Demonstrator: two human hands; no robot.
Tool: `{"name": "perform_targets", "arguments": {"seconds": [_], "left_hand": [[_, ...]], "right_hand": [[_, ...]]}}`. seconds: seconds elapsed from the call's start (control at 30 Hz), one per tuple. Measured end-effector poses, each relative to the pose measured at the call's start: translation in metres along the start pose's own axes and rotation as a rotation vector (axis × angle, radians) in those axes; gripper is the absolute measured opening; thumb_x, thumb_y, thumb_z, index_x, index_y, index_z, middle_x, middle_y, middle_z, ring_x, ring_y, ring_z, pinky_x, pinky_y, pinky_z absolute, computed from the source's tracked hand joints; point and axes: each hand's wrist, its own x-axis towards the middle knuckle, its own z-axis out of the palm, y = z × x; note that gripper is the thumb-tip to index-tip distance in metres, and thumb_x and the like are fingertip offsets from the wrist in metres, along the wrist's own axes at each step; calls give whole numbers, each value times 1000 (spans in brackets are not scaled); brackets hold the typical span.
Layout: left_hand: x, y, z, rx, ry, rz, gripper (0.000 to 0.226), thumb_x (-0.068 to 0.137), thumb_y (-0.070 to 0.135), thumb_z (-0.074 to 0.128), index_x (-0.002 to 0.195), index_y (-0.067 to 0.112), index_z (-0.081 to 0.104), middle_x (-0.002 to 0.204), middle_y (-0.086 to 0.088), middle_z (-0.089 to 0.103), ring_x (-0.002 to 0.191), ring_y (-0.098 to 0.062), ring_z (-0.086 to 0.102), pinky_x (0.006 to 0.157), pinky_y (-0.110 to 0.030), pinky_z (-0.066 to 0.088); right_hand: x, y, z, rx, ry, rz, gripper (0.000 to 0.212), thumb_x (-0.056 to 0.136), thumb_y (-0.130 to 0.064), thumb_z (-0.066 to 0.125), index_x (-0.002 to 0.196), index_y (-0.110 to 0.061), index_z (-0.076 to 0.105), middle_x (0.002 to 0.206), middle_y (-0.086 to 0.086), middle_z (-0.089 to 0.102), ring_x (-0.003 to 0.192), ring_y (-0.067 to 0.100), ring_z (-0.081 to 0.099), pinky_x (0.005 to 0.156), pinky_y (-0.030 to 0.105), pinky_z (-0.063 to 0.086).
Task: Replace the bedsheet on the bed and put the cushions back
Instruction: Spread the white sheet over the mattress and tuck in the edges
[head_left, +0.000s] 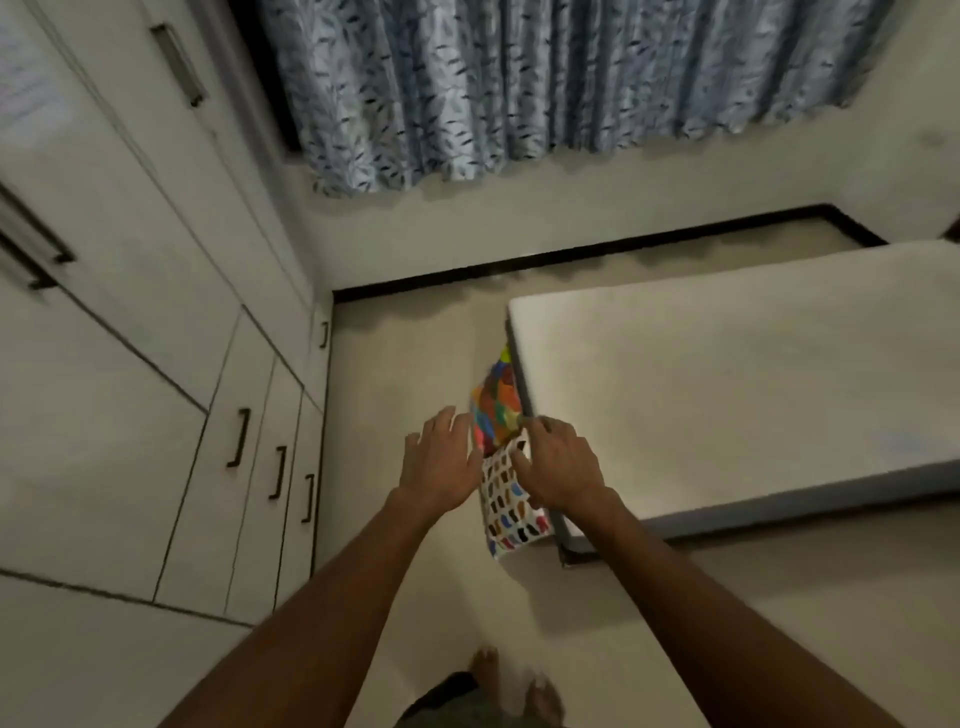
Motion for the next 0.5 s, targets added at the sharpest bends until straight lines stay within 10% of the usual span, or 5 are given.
{"name": "perform_targets", "arguments": {"seconds": [0.5], "left_hand": [[25,174,18,53,-49,567,50,101,46,48,146,24,49,153,-3,47,137,-25,50,109,-50,44]], "right_hand": [[-129,133,-73,-36,202,448,53,103,-48,43,149,-21,46,129,7,67,117,30,61,97,43,49]]}}
